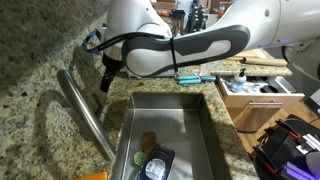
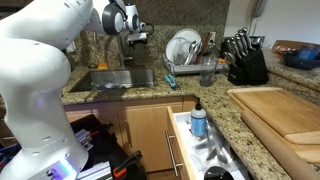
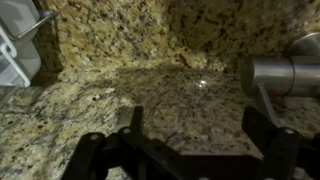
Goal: Move the faucet handle to the right
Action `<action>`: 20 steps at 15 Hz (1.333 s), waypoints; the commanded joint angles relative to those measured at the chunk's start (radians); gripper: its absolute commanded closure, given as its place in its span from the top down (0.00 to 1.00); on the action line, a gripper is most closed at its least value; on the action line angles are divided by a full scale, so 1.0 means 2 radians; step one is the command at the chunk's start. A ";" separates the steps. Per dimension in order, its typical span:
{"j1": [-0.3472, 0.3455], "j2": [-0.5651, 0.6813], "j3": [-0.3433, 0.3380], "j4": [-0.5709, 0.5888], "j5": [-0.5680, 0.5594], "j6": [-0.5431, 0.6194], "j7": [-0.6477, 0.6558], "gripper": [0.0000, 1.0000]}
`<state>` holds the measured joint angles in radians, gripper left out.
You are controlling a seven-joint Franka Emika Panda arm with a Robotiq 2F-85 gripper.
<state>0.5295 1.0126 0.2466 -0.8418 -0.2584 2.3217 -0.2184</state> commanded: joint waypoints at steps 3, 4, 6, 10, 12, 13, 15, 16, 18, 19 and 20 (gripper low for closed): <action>-0.007 0.006 0.009 0.000 0.004 0.012 -0.008 1.00; -0.010 0.006 0.018 0.000 0.011 0.015 -0.013 1.00; -0.009 0.005 0.034 0.004 0.024 -0.008 -0.027 1.00; -0.005 0.007 0.028 0.007 0.015 -0.008 -0.012 1.00; -0.005 0.007 0.028 0.007 0.015 -0.008 -0.012 1.00; -0.005 0.007 0.028 0.007 0.015 -0.008 -0.011 1.00; -0.006 0.004 0.029 0.003 0.017 -0.032 -0.016 1.00; -0.007 0.000 0.031 -0.003 0.019 -0.055 -0.018 1.00; -0.007 -0.008 0.033 -0.012 0.024 -0.112 -0.012 1.00; -0.007 -0.009 0.035 -0.013 0.026 -0.136 -0.009 1.00; -0.006 -0.008 0.036 -0.010 0.028 -0.158 -0.007 1.00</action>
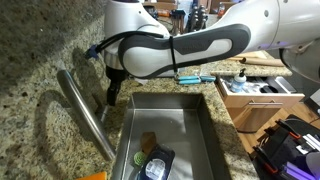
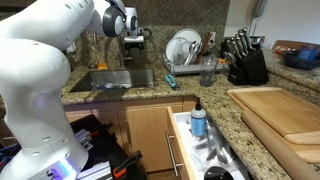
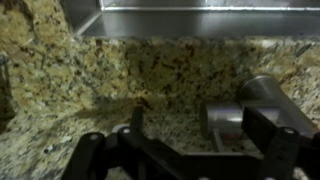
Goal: Move the faucet handle to the right
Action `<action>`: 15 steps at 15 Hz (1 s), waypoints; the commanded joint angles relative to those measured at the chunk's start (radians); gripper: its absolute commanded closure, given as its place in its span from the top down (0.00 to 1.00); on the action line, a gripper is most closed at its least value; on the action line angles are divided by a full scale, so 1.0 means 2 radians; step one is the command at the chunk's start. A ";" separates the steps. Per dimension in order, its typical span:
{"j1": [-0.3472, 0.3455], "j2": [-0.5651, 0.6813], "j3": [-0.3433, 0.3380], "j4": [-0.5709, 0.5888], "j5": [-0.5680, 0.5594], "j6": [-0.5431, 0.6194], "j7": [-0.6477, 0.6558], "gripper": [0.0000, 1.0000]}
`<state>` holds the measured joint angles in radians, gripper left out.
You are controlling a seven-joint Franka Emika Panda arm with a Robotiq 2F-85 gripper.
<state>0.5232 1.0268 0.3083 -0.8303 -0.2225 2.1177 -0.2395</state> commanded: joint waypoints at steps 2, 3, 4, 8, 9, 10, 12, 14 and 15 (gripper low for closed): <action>0.001 0.000 0.002 0.000 0.002 -0.035 0.002 1.00; 0.002 0.000 0.002 0.000 0.003 -0.041 0.003 1.00; 0.006 0.003 -0.002 0.003 -0.004 -0.022 0.004 1.00; 0.025 0.012 -0.024 0.023 -0.043 0.063 0.015 1.00; 0.012 0.002 -0.009 0.003 -0.027 0.040 0.007 1.00; 0.014 0.002 -0.010 0.004 -0.030 0.045 0.009 1.00; 0.014 0.002 -0.010 0.004 -0.030 0.044 0.009 1.00; 0.011 0.004 -0.006 0.002 -0.028 0.060 0.002 1.00; 0.010 0.006 -0.004 0.002 -0.029 0.078 -0.003 1.00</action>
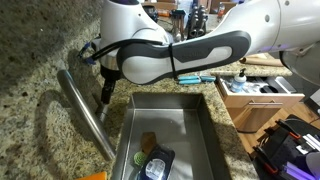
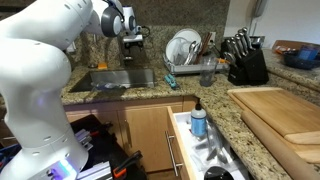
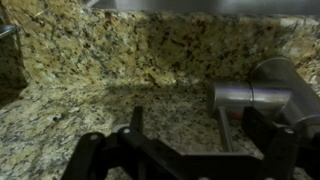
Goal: Move the faucet handle to the right
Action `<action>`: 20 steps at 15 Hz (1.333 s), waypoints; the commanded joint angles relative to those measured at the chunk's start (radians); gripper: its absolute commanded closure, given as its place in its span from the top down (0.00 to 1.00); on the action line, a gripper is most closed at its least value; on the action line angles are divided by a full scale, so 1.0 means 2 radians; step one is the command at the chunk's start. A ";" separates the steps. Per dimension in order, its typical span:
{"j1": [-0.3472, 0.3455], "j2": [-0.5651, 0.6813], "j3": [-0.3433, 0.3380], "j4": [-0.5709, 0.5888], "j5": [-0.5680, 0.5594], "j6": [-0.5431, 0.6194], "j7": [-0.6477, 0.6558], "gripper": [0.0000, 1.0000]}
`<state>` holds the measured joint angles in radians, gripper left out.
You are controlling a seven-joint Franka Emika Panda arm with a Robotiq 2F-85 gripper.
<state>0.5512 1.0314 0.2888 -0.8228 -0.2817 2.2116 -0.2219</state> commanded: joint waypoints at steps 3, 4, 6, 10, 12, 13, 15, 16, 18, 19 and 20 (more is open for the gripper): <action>0.002 0.007 -0.001 0.004 -0.008 0.072 -0.015 1.00; 0.005 0.006 -0.006 0.005 -0.012 0.077 -0.009 1.00; 0.001 0.001 0.000 0.000 -0.005 0.064 -0.006 1.00; -0.012 0.013 0.018 -0.002 0.021 0.080 -0.002 1.00; -0.020 0.025 0.030 -0.001 0.050 0.084 0.001 1.00; -0.007 0.012 0.012 -0.001 0.033 0.072 0.001 1.00; -0.013 0.022 0.018 -0.001 0.042 0.076 0.001 1.00; -0.015 0.024 0.020 0.000 0.043 0.078 0.002 1.00; -0.006 0.029 0.011 0.008 0.032 0.078 0.005 1.00; -0.002 0.029 0.007 0.012 0.027 0.077 0.006 1.00; 0.003 0.028 0.001 0.015 0.021 0.068 0.012 1.00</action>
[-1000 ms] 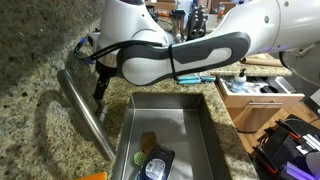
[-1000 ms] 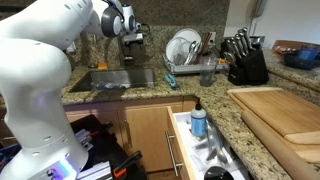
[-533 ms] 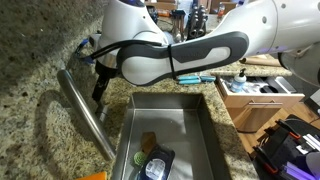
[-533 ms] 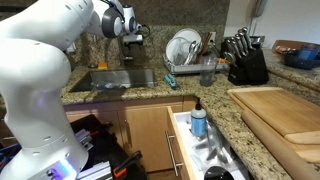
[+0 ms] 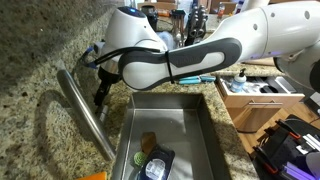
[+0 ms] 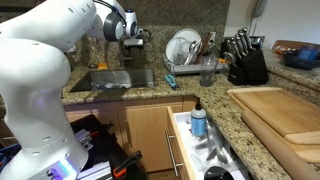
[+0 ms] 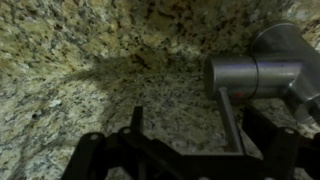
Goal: Move the faucet handle to the right
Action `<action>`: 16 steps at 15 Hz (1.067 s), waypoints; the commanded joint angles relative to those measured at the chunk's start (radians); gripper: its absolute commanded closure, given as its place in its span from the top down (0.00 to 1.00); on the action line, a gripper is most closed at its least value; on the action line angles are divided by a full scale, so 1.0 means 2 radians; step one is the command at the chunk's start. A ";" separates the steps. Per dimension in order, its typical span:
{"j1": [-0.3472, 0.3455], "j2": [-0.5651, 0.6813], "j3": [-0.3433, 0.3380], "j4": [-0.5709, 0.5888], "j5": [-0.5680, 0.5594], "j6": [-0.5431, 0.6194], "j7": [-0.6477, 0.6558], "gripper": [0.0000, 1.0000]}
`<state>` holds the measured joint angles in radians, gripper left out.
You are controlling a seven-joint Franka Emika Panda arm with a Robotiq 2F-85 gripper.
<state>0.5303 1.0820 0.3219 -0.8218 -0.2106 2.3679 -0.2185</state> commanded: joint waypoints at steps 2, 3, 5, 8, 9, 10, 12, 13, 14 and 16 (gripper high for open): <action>0.007 0.000 -0.007 0.003 -0.010 -0.001 0.003 1.00; 0.010 0.000 -0.010 0.005 -0.012 -0.001 0.005 1.00; 0.013 0.000 -0.013 0.006 -0.014 -0.001 0.005 1.00; 0.014 0.000 -0.013 0.006 -0.014 -0.001 0.005 1.00; 0.014 0.000 -0.013 0.006 -0.014 -0.001 0.005 1.00; 0.014 0.000 -0.013 0.006 -0.014 -0.001 0.005 1.00; 0.014 0.000 -0.013 0.006 -0.014 -0.001 0.005 1.00; 0.014 0.000 -0.013 0.006 -0.014 -0.001 0.005 1.00; 0.013 0.000 -0.016 0.005 -0.014 -0.001 0.010 1.00; 0.021 -0.011 -0.047 -0.006 -0.029 -0.007 0.064 1.00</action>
<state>0.5582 1.0820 0.2903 -0.8089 -0.2392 2.3652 -0.1930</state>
